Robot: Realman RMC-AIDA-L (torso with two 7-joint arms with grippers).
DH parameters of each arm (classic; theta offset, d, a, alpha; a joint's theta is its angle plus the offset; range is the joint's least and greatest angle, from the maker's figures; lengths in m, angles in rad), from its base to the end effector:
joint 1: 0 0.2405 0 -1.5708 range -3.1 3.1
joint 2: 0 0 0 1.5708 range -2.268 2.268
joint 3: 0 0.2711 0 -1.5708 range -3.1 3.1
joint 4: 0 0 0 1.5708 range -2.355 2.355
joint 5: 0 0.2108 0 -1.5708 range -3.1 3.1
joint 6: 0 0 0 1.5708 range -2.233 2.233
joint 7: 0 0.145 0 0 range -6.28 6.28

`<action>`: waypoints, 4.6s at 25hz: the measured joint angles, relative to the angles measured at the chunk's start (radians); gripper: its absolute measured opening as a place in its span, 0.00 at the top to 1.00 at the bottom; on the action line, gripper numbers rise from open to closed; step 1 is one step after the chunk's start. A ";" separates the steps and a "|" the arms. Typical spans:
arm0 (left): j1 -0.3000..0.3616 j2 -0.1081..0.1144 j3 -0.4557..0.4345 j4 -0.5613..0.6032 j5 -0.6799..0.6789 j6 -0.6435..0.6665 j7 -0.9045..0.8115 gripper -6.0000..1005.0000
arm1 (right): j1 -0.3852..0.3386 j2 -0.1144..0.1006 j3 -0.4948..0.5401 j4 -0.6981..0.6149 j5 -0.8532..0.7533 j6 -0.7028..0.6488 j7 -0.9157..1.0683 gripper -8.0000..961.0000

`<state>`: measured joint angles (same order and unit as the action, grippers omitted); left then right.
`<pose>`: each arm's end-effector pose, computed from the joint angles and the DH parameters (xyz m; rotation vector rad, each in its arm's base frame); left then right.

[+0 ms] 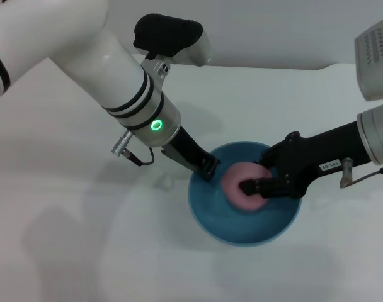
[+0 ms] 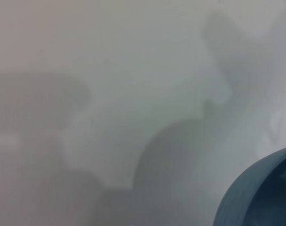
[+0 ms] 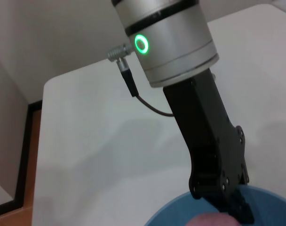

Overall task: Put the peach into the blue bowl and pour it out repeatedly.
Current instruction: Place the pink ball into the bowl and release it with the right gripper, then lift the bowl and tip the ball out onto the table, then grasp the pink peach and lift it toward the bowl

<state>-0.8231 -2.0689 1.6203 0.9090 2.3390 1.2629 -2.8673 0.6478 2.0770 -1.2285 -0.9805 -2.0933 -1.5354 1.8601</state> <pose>-0.1658 0.3801 -0.0934 -2.5680 -1.2945 0.4117 0.1826 0.3554 -0.0410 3.0989 -0.4930 -0.1258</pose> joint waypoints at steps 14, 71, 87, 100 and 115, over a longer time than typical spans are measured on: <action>0.012 0.007 -0.008 -0.005 -0.007 -0.040 0.001 0.99 | -0.021 0.003 0.048 -0.038 -0.004 0.009 0.018 0.51; 0.260 -0.010 1.042 -0.188 -0.241 -2.065 1.144 0.99 | -0.284 -0.004 0.837 0.135 -0.023 0.078 0.106 0.51; 0.260 -0.007 0.893 -0.091 -0.557 -2.086 0.904 0.99 | -0.257 -0.005 0.734 0.147 -0.021 0.080 0.046 0.51; 0.307 0.018 -0.049 -0.029 -0.705 -0.884 0.693 0.99 | -0.058 -0.006 0.340 0.260 -0.025 0.258 -0.038 0.51; 0.318 0.146 -0.506 0.017 -0.091 -0.054 0.206 0.99 | 0.110 0.003 -0.022 0.359 -0.013 0.414 -0.034 0.51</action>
<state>-0.5053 -1.9232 1.1141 0.9256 2.2478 1.2089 -2.6613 0.7582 2.0795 -1.2502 -0.6210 -2.1059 -1.1209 1.8260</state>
